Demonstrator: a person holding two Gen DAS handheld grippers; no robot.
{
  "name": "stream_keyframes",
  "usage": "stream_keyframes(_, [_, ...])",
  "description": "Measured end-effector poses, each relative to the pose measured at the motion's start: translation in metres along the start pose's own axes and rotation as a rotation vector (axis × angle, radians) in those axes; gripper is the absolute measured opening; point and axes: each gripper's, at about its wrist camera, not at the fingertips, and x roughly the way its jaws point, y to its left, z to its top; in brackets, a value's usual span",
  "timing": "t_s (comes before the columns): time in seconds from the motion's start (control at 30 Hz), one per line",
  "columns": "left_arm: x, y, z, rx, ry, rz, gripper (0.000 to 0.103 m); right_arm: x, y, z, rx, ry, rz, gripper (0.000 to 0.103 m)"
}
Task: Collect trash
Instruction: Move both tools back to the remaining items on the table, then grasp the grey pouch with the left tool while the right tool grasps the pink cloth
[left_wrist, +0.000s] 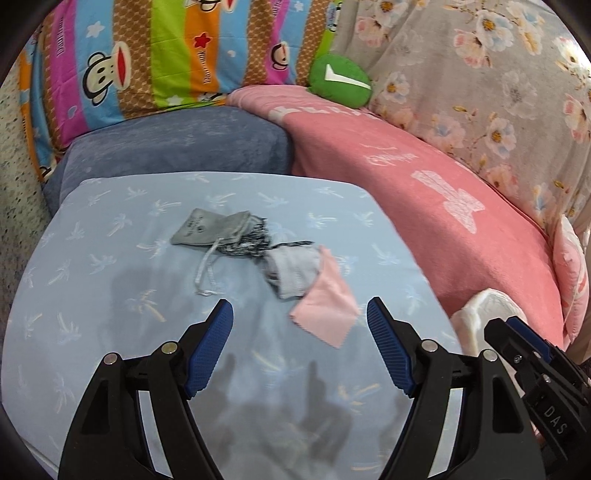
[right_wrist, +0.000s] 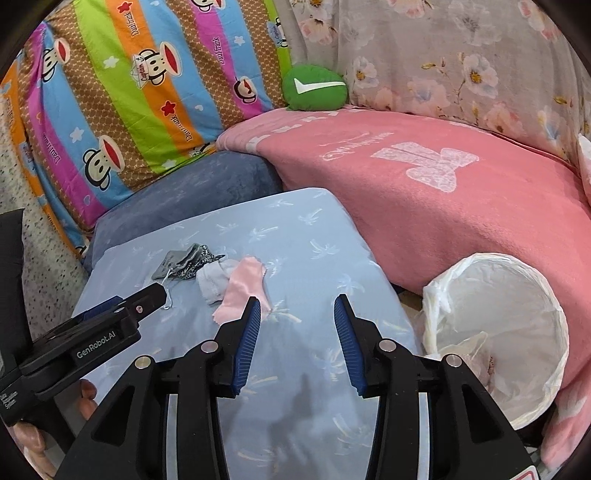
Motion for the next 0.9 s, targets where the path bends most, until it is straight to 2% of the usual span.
stream_keyframes(0.13, [0.009, 0.023, 0.004, -0.016, 0.007, 0.033, 0.078, 0.023, 0.017, 0.002, -0.015, 0.029, 0.021, 0.041])
stream_keyframes(0.43, [0.04, 0.059, 0.023, -0.039, 0.023, 0.08, 0.079, 0.078, 0.043, 0.007, -0.04, 0.091, 0.032, 0.041])
stream_keyframes(0.9, [0.108, 0.071, 0.05, -0.037, 0.062, 0.089, 0.079, 0.151, 0.052, 0.011, -0.036, 0.165, 0.032, 0.041])
